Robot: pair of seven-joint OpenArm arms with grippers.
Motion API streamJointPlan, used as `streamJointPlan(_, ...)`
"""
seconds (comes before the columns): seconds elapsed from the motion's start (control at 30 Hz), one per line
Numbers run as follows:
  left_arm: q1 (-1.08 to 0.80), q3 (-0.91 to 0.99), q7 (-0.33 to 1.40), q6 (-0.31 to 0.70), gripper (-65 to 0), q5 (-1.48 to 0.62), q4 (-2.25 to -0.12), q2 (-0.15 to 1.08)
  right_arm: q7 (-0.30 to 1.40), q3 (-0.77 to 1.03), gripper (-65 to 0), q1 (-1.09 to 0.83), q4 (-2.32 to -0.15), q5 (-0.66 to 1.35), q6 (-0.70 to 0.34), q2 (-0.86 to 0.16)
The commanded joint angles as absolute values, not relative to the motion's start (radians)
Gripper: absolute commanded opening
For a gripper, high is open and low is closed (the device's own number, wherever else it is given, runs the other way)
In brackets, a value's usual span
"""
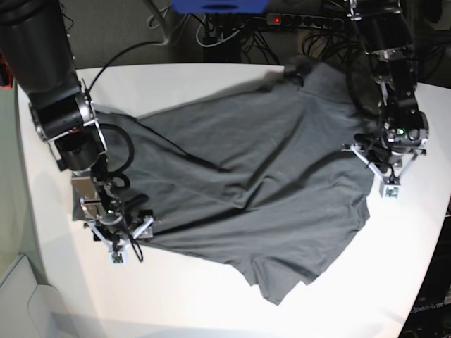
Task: Layout the t-shirt on the table in an organized manner, then fold the t-shirt properly
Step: 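Release the fabric with the right gripper and move it onto the shirt's hem, then release the left gripper and reposition it along the shirt's side edge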
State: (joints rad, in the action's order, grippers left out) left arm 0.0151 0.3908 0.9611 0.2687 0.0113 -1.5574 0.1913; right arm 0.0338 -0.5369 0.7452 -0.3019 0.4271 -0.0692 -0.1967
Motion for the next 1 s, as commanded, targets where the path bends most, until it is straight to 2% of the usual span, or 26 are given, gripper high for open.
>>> streamJointPlan(0.0,0.033,0.395,0.923,0.262,-64.5,0.013,-1.561,0.206,0.025,-0.535,-18.7,0.782,-0.308,0.429,-0.035,-0.208)
streamJointPlan(0.13,0.039,0.395,0.891,0.262,-64.5,0.015,-1.503,0.213,0.016,-0.533,-19.0,0.809,-0.348,0.43,-0.035,-0.226)
streamJointPlan(0.33,0.064,0.395,0.786,0.262,-64.5,0.021,-1.38,0.217,0.087,-0.532,-18.9,0.746,-0.634,0.432,-0.035,-0.318)
streamJointPlan(0.53,0.145,0.395,0.699,0.262,-64.5,0.022,-1.208,0.22,0.298,-0.435,-18.9,0.591,-1.047,0.432,-0.035,-0.361)
streamJointPlan(0.73,0.259,0.394,0.578,0.262,-64.5,0.022,-0.983,0.285,0.526,-0.288,-18.8,0.404,-1.415,0.427,-0.035,-0.334)
streamJointPlan(0.83,0.317,0.398,0.584,0.262,-64.5,0.018,-0.952,0.311,0.601,-0.275,-18.8,0.331,-1.531,0.427,-0.035,-0.329)
streamJointPlan(0.97,0.337,0.403,0.72,0.262,-64.5,0.013,-1.061,0.323,0.61,-0.266,-18.8,0.259,-1.583,0.427,-0.035,-0.308)
